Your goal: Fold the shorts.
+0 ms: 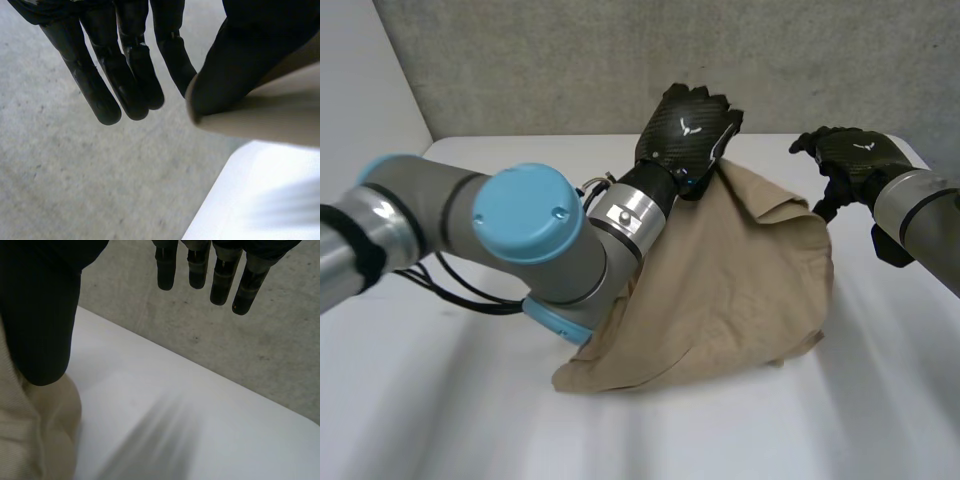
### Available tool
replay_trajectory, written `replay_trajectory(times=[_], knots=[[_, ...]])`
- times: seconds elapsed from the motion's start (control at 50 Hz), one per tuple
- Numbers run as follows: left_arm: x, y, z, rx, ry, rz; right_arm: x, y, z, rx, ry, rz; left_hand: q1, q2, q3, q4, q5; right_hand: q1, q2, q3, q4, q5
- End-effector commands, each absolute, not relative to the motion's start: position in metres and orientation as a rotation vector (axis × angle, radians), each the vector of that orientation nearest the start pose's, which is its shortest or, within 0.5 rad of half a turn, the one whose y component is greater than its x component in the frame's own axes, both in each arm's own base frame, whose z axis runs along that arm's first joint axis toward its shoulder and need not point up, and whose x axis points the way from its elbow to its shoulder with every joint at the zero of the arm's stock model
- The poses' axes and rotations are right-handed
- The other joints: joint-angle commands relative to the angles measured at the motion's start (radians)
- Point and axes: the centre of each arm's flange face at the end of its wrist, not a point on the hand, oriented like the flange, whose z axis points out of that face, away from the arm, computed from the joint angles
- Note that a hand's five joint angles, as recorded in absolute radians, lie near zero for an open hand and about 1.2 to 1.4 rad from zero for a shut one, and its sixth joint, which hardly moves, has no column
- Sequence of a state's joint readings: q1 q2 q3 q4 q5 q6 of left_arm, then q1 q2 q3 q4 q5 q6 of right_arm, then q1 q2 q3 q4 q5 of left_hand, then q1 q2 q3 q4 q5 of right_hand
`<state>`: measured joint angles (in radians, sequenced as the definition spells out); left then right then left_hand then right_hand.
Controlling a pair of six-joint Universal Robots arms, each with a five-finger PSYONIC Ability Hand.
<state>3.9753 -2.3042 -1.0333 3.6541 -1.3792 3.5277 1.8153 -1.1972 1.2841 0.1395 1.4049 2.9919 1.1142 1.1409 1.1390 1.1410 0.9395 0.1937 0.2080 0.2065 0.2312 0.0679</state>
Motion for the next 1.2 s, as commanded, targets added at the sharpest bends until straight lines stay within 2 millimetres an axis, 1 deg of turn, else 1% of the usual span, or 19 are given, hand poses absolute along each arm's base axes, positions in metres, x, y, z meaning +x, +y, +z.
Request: replay_trajectory(times=[0.02,0.08,0.14,0.2,0.26,0.36,0.42,0.44,0.5,0.6,0.72,0.78,0.9,1.0,1.08,1.1,1.14,1.16,1.2], knots=[[-0.426,-0.293,0.217,1.308,1.621,-2.734,0.228,-0.323,0.259,-0.635,2.27,-1.886,-0.721,-0.747,-0.746,-0.748,-0.721,-0.019,-0.033,-0.032,-0.057,-0.068],[-0.416,-0.293,0.217,1.273,1.663,-2.699,0.227,-0.322,0.264,-0.64,2.263,-1.916,-0.877,-0.904,-0.902,-0.904,-0.877,-0.019,-0.033,-0.032,-0.057,-0.068],[-0.404,-0.288,0.232,1.22,1.673,-2.699,0.227,-0.32,0.271,-0.654,2.24,-1.941,-0.915,-0.942,-0.94,-0.942,-0.915,-0.019,-0.033,-0.032,-0.057,-0.068],[-0.386,-0.27,0.254,1.171,1.714,-2.716,0.226,-0.318,0.281,-0.677,2.216,-1.984,-0.924,-0.951,-0.949,-0.951,-0.924,-0.019,-0.033,-0.032,-0.057,-0.068],[-0.376,-0.258,0.263,1.144,1.762,-2.735,0.226,-0.314,0.29,-0.721,2.194,-2.025,-0.924,-0.951,-0.949,-0.951,-0.924,-0.019,-0.033,-0.032,-0.057,-0.068],[-0.349,-0.233,0.272,1.024,1.945,-2.721,0.223,-0.299,0.314,-0.906,2.137,-2.16,-0.886,-0.913,-0.911,-0.913,-0.886,-0.019,-0.033,-0.032,-0.057,-0.068],[-0.332,-0.226,0.271,0.942,2.023,-2.651,0.221,-0.289,0.317,-1.024,2.127,-2.185,-0.874,-0.901,-0.899,-0.901,-0.874,-0.019,-0.033,-0.032,-0.057,-0.068],[-0.321,-0.223,0.267,0.9,2.075,-2.582,0.221,-0.282,0.318,-1.098,2.114,-2.192,-0.845,-0.872,-0.87,-0.872,-0.845,-0.019,-0.033,-0.032,-0.057,-0.068],[-0.305,-0.218,0.257,0.854,2.16,-2.456,0.222,-0.274,0.316,-1.189,2.098,-2.179,-0.83,-0.857,-0.855,-0.857,-0.83,-0.019,-0.033,-0.032,-0.057,-0.068],[-0.276,-0.197,0.216,0.854,2.379,-2.102,0.225,-0.255,0.291,-1.297,2.113,-1.969,-0.819,-0.845,-0.843,-0.845,-0.818,0.006,-0.009,-0.007,-0.032,-0.043],[-0.257,-0.18,0.182,0.881,2.518,-1.85,0.229,-0.241,0.268,-1.342,2.096,-1.807,-0.769,-0.795,-0.793,-0.795,-0.769,0.047,0.033,0.034,0.009,-0.002],[-0.25,-0.181,0.172,0.85,2.543,-1.805,0.23,-0.238,0.257,-1.34,2.101,-1.755,-0.751,-0.778,-0.776,-0.778,-0.751,0.108,0.094,0.096,0.071,0.06],[-0.25,-0.181,0.158,0.828,2.593,-1.77,0.233,-0.246,0.227,-1.274,2.131,-1.698,-0.678,-0.704,-0.703,-0.704,-0.678,0.293,0.279,0.28,0.255,0.244],[-0.252,-0.181,0.147,0.842,2.619,-1.727,0.233,-0.249,0.217,-1.231,2.148,-1.676,-0.654,-0.681,-0.679,-0.681,-0.654,0.37,0.356,0.357,0.332,0.321],[-0.253,-0.181,0.145,0.846,2.618,-1.729,0.232,-0.248,0.213,-1.226,2.155,-1.658,-0.631,-0.657,-0.655,-0.657,-0.63,0.44,0.426,0.427,0.403,0.392],[-0.255,-0.18,0.145,0.853,2.615,-1.74,0.232,-0.248,0.21,-1.227,2.158,-1.65,-0.613,-0.64,-0.638,-0.64,-0.613,0.519,0.504,0.506,0.481,0.47],[-0.259,-0.179,0.144,0.868,2.606,-1.765,0.232,-0.25,0.206,-1.225,2.169,-1.64,-0.59,-0.616,-0.614,-0.616,-0.589,0.876,0.861,0.863,0.838,0.827],[-0.26,-0.178,0.143,0.874,2.604,-1.77,0.232,-0.25,0.206,-1.225,2.169,-1.64,-0.587,-0.613,-0.611,-0.613,-0.586,0.878,0.863,0.865,0.84,0.829],[-0.263,-0.176,0.143,0.889,2.601,-1.782,0.232,-0.252,0.207,-1.221,2.17,-1.652,-0.587,-0.613,-0.611,-0.613,-0.586,1.201,1.187,1.188,1.164,1.153]])
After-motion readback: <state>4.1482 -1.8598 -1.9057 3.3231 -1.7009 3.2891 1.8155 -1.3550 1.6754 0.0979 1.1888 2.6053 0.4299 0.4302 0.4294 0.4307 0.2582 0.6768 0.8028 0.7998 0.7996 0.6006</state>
